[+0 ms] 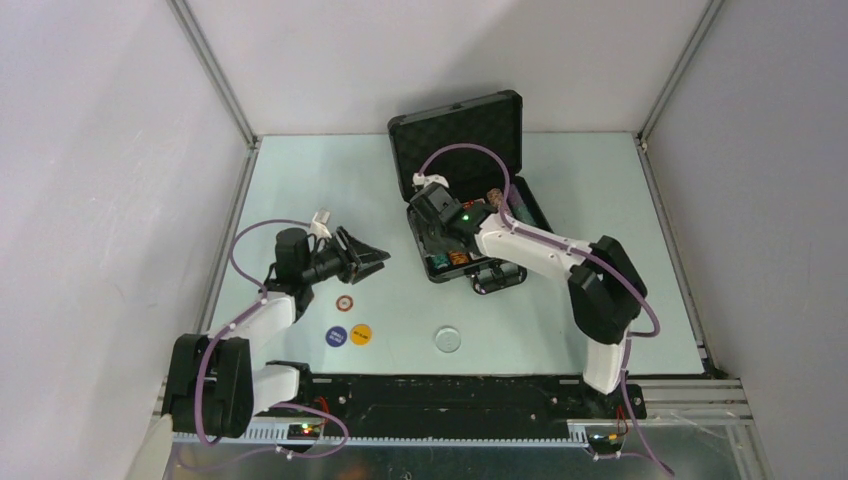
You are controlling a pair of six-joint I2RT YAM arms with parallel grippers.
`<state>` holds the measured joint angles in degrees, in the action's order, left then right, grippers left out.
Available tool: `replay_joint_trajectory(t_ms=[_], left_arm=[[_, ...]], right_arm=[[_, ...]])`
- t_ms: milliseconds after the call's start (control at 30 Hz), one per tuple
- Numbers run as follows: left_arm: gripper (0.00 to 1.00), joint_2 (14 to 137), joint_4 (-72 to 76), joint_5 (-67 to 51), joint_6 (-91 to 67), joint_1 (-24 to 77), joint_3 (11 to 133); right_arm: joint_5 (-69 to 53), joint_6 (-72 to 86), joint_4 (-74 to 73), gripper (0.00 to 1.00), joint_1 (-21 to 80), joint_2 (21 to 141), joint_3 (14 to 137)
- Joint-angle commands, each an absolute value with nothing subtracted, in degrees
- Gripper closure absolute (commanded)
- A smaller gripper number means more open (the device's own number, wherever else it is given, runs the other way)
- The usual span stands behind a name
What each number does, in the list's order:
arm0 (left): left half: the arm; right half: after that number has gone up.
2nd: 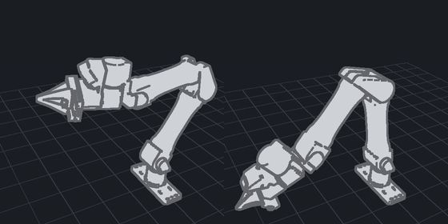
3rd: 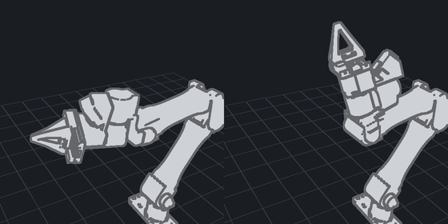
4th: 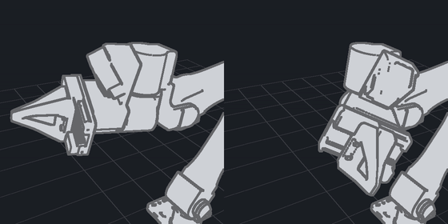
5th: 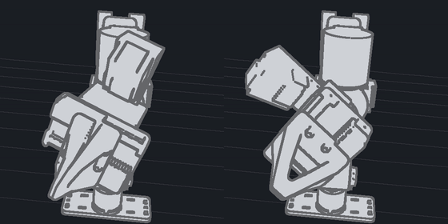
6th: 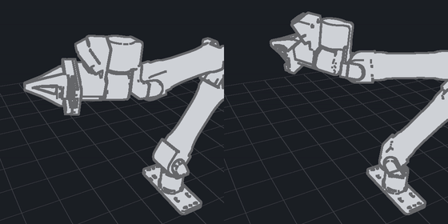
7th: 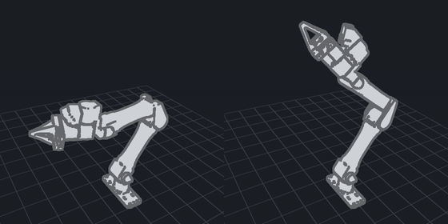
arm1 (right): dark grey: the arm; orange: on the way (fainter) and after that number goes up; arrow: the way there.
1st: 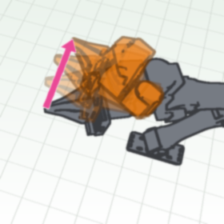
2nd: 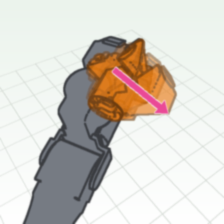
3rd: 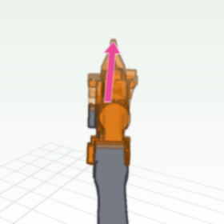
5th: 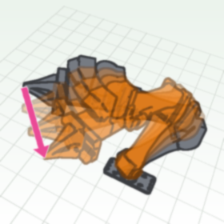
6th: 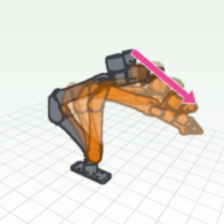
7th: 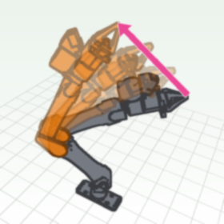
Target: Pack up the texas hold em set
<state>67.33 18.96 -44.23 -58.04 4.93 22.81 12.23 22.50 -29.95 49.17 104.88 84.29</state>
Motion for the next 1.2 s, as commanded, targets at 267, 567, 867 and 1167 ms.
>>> replay_joint_trajectory(t_ms=[267, 567, 867, 1167], left_arm=[[0.48, 66.82, 19.88, -45.6, -57.58, 4.45, 22.31], [0.48, 69.88, 19.94, -44.76, -57.52, 7.12, 24.55], [0.47, 75.89, 22.14, -39.92, -58.06, 11.06, 28.37], [0.47, 84.73, 26.63, -38.36, -60.01, 13.89, 32.32]], right_arm=[[9.8, 21.43, -31.59, 0.54, 48.83, 109.76, 85.9], [8.04, 20.94, -29.85, 0.54, 48.73, 109.23, 84.1], [7.27, 20.24, -27.16, 0.54, 48.46, 107.55, 81.53], [6.02, 19.94, -25.89, 0.54, 48.0, 106.24, 81.39]])
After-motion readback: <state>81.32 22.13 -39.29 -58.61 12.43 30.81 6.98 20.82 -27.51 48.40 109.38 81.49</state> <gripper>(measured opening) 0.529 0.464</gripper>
